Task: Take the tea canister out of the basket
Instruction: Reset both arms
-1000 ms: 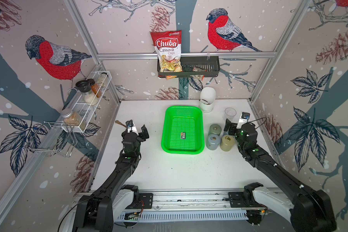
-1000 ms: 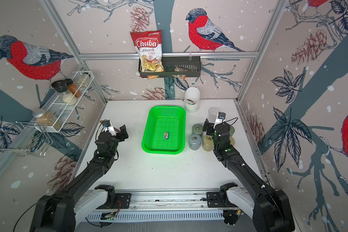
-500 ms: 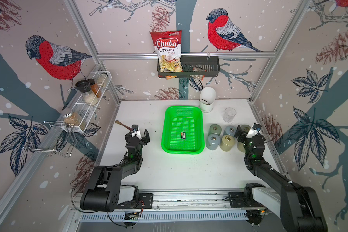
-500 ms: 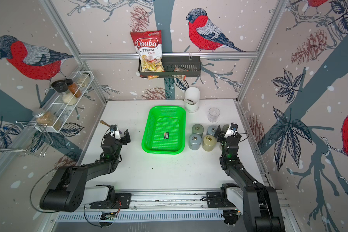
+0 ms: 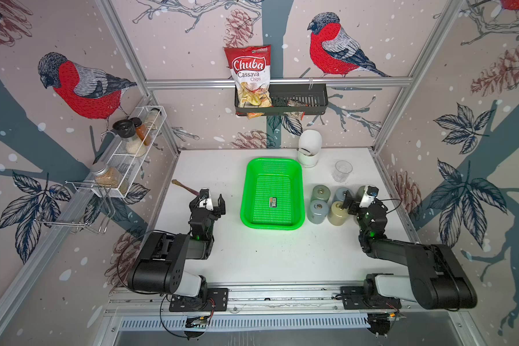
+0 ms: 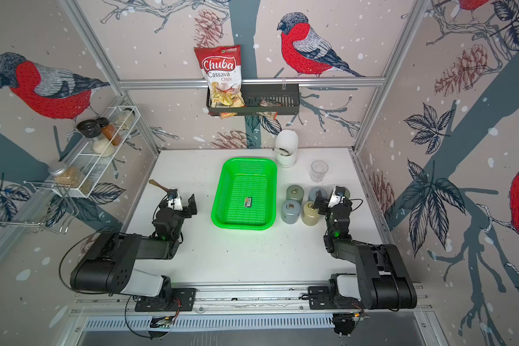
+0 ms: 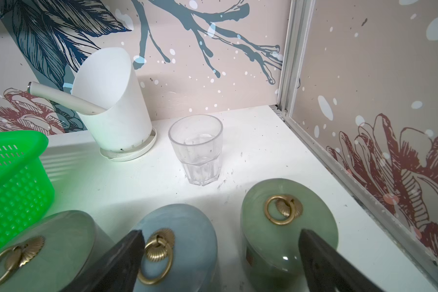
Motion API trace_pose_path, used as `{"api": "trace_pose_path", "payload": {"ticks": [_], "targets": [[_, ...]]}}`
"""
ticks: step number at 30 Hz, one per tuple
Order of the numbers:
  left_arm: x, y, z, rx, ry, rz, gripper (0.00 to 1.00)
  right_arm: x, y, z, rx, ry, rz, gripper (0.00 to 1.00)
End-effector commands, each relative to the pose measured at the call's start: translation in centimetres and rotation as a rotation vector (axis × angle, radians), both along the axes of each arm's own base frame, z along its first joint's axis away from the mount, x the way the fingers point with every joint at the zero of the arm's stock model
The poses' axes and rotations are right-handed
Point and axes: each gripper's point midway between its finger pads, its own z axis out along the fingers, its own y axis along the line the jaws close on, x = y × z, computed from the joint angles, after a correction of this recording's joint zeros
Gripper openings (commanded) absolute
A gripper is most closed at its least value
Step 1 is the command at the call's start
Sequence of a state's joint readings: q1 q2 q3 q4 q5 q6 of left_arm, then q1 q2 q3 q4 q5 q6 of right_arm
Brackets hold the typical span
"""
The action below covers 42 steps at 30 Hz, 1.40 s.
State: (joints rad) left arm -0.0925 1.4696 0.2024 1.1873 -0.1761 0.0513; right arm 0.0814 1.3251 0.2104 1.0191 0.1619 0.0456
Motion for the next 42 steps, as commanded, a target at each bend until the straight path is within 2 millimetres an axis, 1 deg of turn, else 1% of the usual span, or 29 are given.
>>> {"api": "trace_pose_path", "payload": {"ticks": [1,8,15,25,29,38,42], "targets": [[0.2,0.1,1.4,-0.005,-0.063,0.001,0.96,0.4,0.0,1.5,-0.025,-0.061,0.001,1.0],[0.8,0.3,0.7,-0.018,-0.037,0.003,0.96,1.1,-0.2,0.8,-0.04,-0.048,-0.012,1.0],[0.9,0.5,0.6,-0.023,-0.032,0.008,0.96,0.7,-0.9,-0.2,-0.016,-0.07,-0.026,1.0],[1.1,0.7,0.5,-0.033,-0.024,0.013,0.96,0.8,-0.8,-0.4,-0.019,-0.066,-0.018,1.0],[1.3,1.1,0.4,-0.042,-0.018,0.032,0.96,0.8,-0.8,-0.4,-0.019,-0.067,-0.019,1.0],[1.4,1.1,0.4,-0.043,-0.015,0.03,0.96,0.8,-0.8,-0.4,-0.017,-0.064,-0.017,1.0],[1.4,1.1,0.3,-0.043,-0.014,0.029,0.96,1.2,-1.0,-0.6,0.001,-0.05,-0.008,1.0]]}}
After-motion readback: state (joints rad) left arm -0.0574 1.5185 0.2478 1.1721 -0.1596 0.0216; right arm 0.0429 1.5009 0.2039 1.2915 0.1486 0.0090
